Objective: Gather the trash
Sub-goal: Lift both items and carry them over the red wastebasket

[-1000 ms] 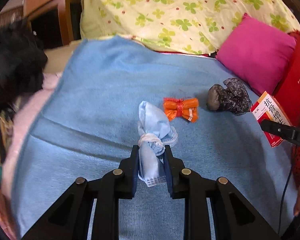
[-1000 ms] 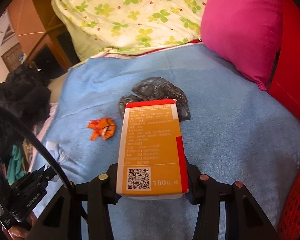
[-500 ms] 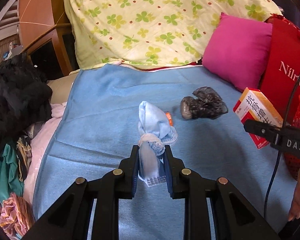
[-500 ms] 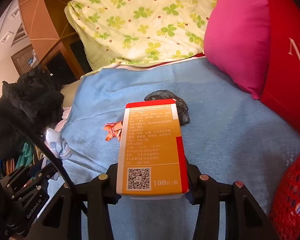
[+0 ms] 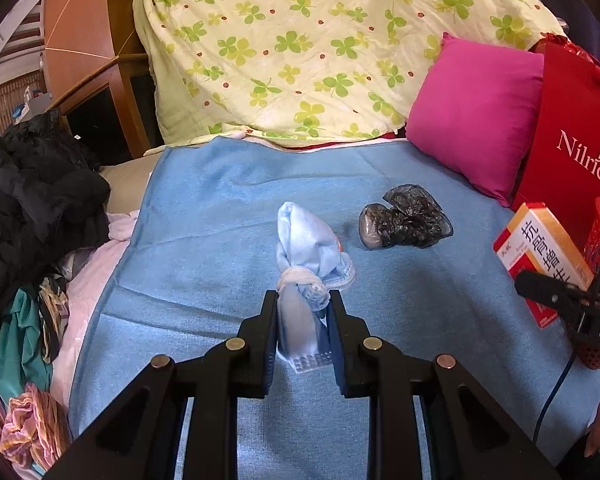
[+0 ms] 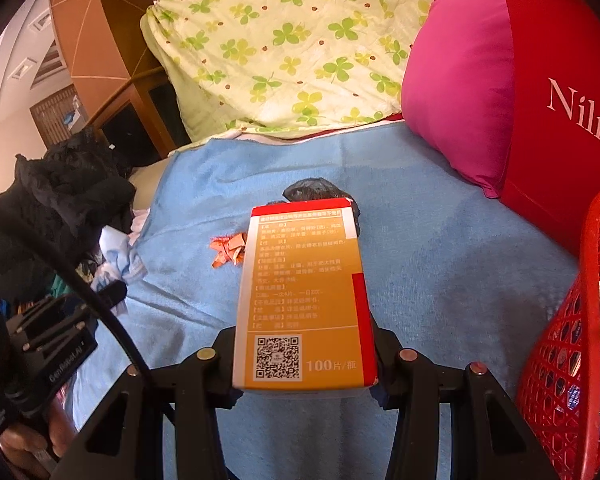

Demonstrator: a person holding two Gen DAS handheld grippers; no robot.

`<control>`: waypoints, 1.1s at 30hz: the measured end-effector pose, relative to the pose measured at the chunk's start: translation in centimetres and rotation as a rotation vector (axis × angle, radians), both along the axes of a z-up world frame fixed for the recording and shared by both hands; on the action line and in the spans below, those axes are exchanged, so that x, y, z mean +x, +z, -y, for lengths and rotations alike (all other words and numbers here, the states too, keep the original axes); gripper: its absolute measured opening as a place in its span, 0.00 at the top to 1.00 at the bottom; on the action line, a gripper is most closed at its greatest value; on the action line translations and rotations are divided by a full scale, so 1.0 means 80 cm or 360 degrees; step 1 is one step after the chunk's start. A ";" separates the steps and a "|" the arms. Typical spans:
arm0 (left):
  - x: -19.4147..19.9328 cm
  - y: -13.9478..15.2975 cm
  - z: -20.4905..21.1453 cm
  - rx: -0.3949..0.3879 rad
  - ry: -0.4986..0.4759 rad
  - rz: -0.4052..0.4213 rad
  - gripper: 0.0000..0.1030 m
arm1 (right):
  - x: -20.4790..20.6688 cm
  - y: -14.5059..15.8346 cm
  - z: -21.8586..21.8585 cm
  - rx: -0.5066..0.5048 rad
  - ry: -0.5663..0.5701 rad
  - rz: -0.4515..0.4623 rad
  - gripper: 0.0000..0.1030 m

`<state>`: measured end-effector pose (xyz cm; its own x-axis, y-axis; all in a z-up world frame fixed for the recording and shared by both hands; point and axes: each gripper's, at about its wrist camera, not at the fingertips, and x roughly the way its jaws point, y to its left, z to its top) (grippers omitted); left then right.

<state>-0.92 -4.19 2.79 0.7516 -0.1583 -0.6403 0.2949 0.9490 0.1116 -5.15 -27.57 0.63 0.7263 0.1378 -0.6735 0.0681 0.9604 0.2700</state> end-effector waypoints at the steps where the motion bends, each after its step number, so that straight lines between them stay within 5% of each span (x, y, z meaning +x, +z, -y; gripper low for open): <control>1: 0.000 0.000 0.000 0.0001 0.0003 0.0003 0.76 | 0.000 -0.001 0.000 0.0000 0.0006 -0.0006 0.52; 33: -0.010 -0.006 0.035 0.0073 -0.0063 0.0033 0.76 | -0.036 0.013 0.010 -0.0085 0.0105 0.0090 0.52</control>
